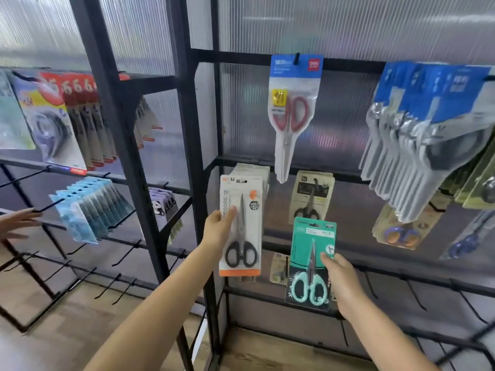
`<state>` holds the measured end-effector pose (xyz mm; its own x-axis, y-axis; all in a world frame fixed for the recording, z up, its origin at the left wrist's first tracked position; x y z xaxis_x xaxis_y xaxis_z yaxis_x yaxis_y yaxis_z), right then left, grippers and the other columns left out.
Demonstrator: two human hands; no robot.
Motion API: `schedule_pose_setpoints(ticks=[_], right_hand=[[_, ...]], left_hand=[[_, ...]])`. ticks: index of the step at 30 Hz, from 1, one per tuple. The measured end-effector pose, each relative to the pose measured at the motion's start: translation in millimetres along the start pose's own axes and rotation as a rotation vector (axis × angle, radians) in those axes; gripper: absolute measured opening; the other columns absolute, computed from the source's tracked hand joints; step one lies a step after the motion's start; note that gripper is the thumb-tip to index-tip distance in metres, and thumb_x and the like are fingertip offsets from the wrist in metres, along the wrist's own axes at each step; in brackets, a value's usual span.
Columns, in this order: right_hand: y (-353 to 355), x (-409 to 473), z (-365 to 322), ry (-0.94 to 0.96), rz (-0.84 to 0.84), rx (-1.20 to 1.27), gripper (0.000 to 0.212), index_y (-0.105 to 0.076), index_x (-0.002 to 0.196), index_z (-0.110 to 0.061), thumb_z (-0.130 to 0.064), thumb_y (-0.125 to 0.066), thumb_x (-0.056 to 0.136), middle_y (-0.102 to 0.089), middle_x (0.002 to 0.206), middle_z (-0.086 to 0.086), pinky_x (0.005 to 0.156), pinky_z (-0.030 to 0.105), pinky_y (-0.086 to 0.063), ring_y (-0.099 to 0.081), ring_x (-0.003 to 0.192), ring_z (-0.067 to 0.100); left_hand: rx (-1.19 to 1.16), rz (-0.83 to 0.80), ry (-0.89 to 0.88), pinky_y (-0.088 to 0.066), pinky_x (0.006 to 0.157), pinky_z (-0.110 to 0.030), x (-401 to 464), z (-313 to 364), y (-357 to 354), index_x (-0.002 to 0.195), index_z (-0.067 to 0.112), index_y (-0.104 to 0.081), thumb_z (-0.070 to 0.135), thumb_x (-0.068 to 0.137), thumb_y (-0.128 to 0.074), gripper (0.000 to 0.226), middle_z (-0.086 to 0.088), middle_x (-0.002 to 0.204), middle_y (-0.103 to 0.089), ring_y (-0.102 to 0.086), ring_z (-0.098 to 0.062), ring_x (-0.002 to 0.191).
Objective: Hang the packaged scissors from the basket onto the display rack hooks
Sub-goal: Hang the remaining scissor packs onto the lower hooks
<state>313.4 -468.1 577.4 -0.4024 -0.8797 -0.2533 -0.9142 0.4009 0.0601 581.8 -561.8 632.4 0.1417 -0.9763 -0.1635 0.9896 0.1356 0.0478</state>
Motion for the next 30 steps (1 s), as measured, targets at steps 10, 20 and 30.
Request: schedule_pose_setpoints(ticks=[10, 20, 30], right_hand=[[-20, 13, -11, 0.001, 0.016, -0.039, 0.019, -0.058, 0.111, -0.015, -0.024, -0.045, 0.100, -0.066, 0.110, 0.005, 0.081, 0.035, -0.048, -0.062, 0.103, 0.024], [-27, 15, -9, -0.020, 0.011, -0.012, 0.014, -0.058, 0.098, -0.017, -0.022, -0.045, 0.100, -0.067, 0.105, 0.008, 0.081, 0.037, -0.051, -0.064, 0.097, 0.026], [-17, 8, -5, -0.043, 0.036, 0.018, 0.015, -0.057, 0.107, -0.012, -0.019, -0.045, 0.100, -0.066, 0.105, 0.008, 0.075, 0.032, -0.050, -0.064, 0.094, 0.024]], left_hand=[[-0.018, -0.067, 0.035, -0.050, 0.067, -0.024, 18, -5, -12, 0.114, -0.002, -0.055, 0.027, 0.096, -0.052, 0.034, -0.011, 0.109, -0.062, -0.059, -0.009, 0.078], [0.055, 0.018, 0.006, -0.045, 0.071, -0.027, 30, -13, -7, 0.108, 0.000, -0.056, 0.036, 0.092, -0.056, 0.039, -0.010, 0.103, -0.061, -0.059, -0.024, 0.098], [0.176, 0.126, 0.026, -0.038, 0.072, -0.027, 38, -20, 8, 0.103, 0.011, -0.040, 0.049, 0.083, -0.063, 0.049, 0.002, 0.090, -0.046, -0.047, -0.014, 0.083]])
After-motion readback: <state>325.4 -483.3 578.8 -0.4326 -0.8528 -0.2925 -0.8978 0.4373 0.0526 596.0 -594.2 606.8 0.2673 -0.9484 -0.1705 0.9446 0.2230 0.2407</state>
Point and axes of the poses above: each hand's wrist, its own x-axis towards the middle knuckle, its own y-axis out of the back of the hand, z = x × y, the point moved 10 cm from there along x, towards the middle knuckle
